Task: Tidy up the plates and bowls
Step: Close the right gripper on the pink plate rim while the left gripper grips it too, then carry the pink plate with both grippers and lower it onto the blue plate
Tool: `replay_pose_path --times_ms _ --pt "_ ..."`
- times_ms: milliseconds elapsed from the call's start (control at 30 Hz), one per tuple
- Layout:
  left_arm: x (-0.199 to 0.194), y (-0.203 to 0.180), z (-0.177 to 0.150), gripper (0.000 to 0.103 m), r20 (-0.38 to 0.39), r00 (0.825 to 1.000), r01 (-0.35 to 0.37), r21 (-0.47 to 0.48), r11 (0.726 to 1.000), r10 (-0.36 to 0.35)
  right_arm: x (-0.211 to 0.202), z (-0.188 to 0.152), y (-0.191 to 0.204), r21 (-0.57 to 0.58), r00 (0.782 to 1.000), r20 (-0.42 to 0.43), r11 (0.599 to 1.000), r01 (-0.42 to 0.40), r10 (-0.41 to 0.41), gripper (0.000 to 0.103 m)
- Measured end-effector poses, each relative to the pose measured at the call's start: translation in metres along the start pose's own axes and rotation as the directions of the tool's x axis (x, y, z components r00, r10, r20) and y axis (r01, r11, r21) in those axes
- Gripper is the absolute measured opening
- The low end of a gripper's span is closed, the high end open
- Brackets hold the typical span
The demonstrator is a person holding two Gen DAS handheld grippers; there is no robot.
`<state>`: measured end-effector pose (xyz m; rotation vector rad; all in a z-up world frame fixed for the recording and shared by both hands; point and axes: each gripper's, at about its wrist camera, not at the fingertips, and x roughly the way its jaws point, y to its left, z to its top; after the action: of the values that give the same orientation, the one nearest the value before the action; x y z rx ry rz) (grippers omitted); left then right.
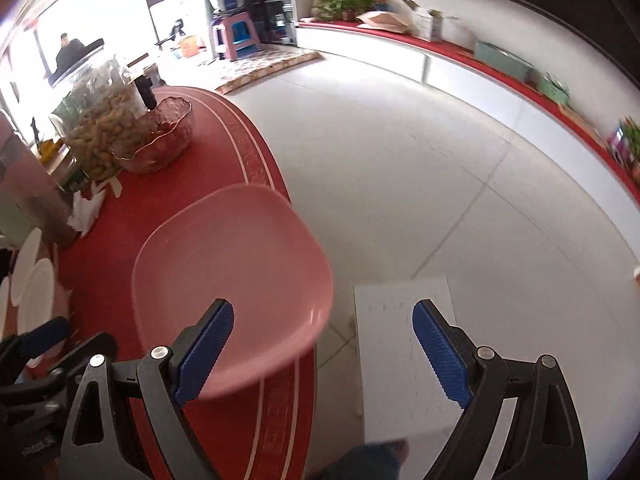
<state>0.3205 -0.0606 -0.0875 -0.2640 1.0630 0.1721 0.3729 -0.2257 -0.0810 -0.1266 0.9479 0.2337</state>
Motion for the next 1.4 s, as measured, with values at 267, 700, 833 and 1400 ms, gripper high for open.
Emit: replay_pose_path --times_ms 267,700,833,1400 --pt "0.045 -0.001 0.023 0.086 -0.082 0.996 -0.035 -0.067 0.997 0.03 0.046 0.026 -0.001 -0.052 0.997 -0.046 0.997 -0.061 0.058 0.092" --pt "0.034 -0.011 0.009 0.035 -0.033 0.999 0.004 0.067 0.998 -0.002 0.03 0.009 0.028 -0.175 0.996 -0.071 0.983 -0.062 0.05 0.031" --pt "0.025 -0.014 -0.009 0.035 -0.021 1.0 0.006 0.109 0.994 -0.003 0.018 -0.008 0.035 -0.22 0.997 -0.077 0.975 -0.015 -0.002 0.031" --pt "-0.051 0.061 -0.136 0.035 -0.049 0.998 -0.025 0.155 0.988 0.033 -0.054 -0.119 0.112 -0.302 0.97 -0.207 0.934 -0.191 0.131 0.035"
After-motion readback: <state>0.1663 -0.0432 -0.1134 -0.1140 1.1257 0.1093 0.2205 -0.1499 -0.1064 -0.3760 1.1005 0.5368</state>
